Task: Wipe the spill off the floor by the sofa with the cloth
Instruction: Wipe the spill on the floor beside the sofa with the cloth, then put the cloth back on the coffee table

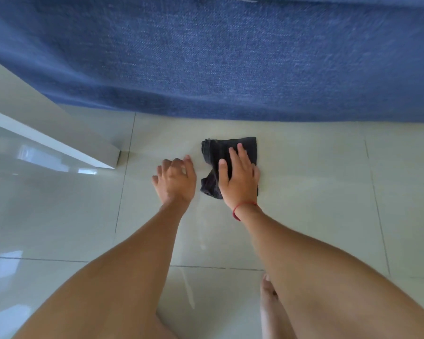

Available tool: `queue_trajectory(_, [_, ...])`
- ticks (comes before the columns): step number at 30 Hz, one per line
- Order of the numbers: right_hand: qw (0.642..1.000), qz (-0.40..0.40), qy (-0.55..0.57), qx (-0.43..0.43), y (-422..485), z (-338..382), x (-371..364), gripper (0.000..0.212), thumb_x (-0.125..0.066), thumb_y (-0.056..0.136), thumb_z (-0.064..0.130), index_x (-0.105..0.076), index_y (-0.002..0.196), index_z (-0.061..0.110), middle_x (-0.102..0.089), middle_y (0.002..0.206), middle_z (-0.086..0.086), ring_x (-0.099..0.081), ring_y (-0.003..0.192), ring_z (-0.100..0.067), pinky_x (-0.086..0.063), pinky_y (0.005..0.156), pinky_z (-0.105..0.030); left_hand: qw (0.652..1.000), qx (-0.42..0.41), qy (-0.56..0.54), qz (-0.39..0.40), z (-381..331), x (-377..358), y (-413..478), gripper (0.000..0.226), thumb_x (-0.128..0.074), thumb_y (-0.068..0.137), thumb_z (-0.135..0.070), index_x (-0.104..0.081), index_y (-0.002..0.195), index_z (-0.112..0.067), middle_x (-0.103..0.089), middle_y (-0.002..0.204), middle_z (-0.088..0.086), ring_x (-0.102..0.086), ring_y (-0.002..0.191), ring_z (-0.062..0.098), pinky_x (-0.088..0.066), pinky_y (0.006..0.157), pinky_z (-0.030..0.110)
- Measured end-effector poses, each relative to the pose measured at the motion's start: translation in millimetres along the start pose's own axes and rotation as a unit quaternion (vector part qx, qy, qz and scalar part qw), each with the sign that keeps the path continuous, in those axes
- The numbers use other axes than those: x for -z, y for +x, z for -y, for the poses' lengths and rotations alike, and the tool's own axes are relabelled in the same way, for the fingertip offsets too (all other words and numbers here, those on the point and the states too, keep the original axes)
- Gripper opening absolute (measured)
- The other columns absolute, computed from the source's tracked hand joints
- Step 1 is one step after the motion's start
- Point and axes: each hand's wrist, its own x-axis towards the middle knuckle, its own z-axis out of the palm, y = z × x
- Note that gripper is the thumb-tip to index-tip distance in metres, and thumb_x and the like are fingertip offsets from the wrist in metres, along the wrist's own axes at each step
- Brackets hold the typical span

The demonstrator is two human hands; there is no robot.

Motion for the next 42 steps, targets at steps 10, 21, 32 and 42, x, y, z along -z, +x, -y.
queue_trajectory(10, [0.975, 0.045, 0.007, -0.218, 33, -16, 47, 0.043, -0.062, 0.087, 0.041, -0.059, 0.11, 0.005, -0.065, 0.116, -0.015, -0.06, 0.109, -0.034, -0.049, 0.082, -0.037, 0.978, 0.055, 0.038, 0.196, -76, -9, 9, 0.077, -0.069, 0.083, -0.046, -0.037, 0.14, -0.004, -0.047, 0.139, 0.015, -0.048, 0.129, 0.032, -0.043, 0.102, 0.038])
queue_trajectory(21, [0.93, 0.184, 0.104, -0.301, -52, 4, 82, 0.04, -0.06, 0.091, 0.028, -0.054, 0.121, 0.002, -0.06, 0.127, -0.016, -0.059, 0.115, -0.034, -0.048, 0.088, -0.035, 0.943, 0.175, -0.094, 0.267, -33, 34, -68, 0.058, -0.074, 0.08, -0.035, -0.054, 0.123, -0.001, -0.06, 0.117, 0.014, -0.062, 0.099, 0.029, -0.051, 0.072, 0.03])
queue_trajectory(32, [0.966, 0.015, 0.257, -0.004, -65, 178, 288, 0.029, -0.06, 0.09, 0.019, -0.057, 0.116, 0.007, -0.062, 0.12, -0.012, -0.059, 0.108, -0.025, -0.043, 0.098, -0.033, 0.959, -0.056, -0.276, 0.018, -132, 305, -128, 0.036, -0.058, 0.093, -0.033, -0.066, 0.118, -0.008, -0.066, 0.12, 0.013, -0.06, 0.113, 0.03, -0.046, 0.093, 0.03])
queue_trajectory(42, [0.937, 0.063, 0.301, 0.166, -171, 328, 311, 0.039, -0.057, 0.09, 0.011, -0.057, 0.128, 0.002, -0.062, 0.126, -0.012, -0.058, 0.118, -0.027, -0.043, 0.106, -0.039, 0.908, -0.017, -0.395, -0.136, -43, 458, -215, 0.033, -0.049, 0.095, -0.023, -0.06, 0.123, -0.009, -0.062, 0.107, 0.009, -0.059, 0.094, 0.029, -0.049, 0.077, 0.032])
